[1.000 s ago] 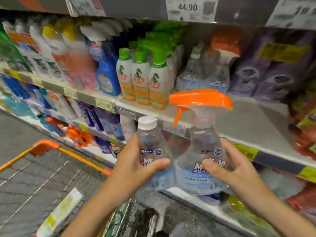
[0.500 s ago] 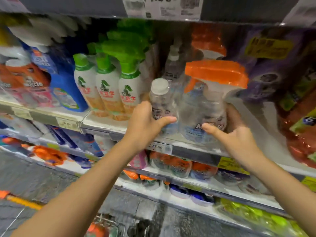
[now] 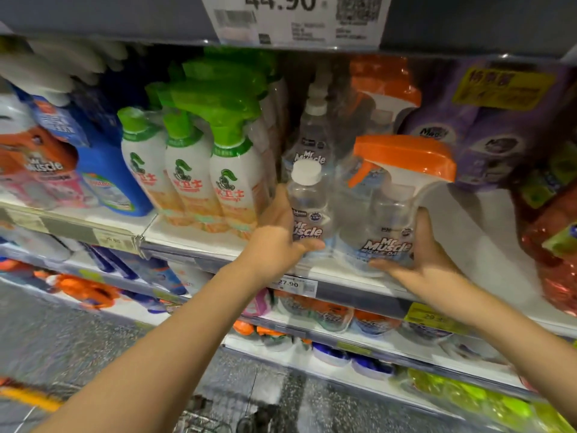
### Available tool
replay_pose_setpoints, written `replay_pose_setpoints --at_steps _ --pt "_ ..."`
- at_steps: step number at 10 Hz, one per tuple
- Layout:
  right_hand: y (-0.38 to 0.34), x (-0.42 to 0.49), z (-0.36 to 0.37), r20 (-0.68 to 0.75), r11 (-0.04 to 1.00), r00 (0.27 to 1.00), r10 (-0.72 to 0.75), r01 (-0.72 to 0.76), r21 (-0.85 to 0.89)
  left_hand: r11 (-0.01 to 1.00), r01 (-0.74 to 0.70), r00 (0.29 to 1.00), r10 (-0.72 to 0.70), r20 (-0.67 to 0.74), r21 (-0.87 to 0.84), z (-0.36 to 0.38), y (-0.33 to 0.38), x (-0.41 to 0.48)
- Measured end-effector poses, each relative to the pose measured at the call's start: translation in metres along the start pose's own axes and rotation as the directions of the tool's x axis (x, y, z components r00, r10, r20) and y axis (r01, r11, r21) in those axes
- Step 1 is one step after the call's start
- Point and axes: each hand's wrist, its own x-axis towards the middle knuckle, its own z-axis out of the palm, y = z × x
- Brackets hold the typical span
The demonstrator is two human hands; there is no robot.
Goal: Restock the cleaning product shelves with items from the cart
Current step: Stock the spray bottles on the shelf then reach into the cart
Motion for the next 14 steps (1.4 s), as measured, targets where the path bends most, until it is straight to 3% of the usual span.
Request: replay_pose_setpoints --at_steps 2,5,6,7,8,10,12,13,14 --pt "0.013 0.024 -0.005 -0.043 0.998 0.998 -0.054 0.055 0.019 0.988 0.154 0.987 -0.155 -0.032 -0.033 0.004 0.014 0.033" --pt "0.022 0.067 -0.012 -0.096 0.982 0.978 -0.185 0.181 -0.053 0.985 0.117 0.987 -0.129 -0.093 -0.126 0.002 0.028 0.059" --pt "0.029 0.082 -0.012 -0.133 0.979 0.977 -0.169 0.151 -0.135 0.991 0.098 0.980 -0.112 -0.166 -0.094 0.011 0.004 0.072" --pt "0.031 0.092 -0.012 -0.172 0.967 0.979 -0.112 0.067 -0.244 0.959 0.095 0.975 -0.145 -0.170 -0.269 0.009 0.009 0.077" --pt "0.031 0.098 -0.011 -0.199 0.954 0.977 -0.081 0.018 -0.299 0.938 0.144 0.962 -0.207 -0.177 -0.316 0.009 0.012 0.083" --pt "0.033 0.097 -0.010 -0.194 0.968 0.979 -0.063 0.013 -0.249 0.972 0.122 0.964 -0.164 -0.211 -0.199 0.017 0.000 0.087" --pt "0.024 0.089 -0.009 -0.207 0.989 0.978 -0.036 0.005 -0.149 0.991 0.085 0.941 -0.046 -0.335 0.103 0.023 0.021 0.069" --pt "0.019 0.077 -0.004 -0.394 1.000 0.919 0.011 -0.001 0.027 0.994 0.102 0.918 -0.075 -0.390 0.048 0.029 0.020 0.056" --pt "0.006 0.059 0.002 -0.525 0.996 0.847 0.084 -0.080 0.031 0.985 0.058 0.904 -0.122 -0.410 -0.164 0.028 0.033 0.028"
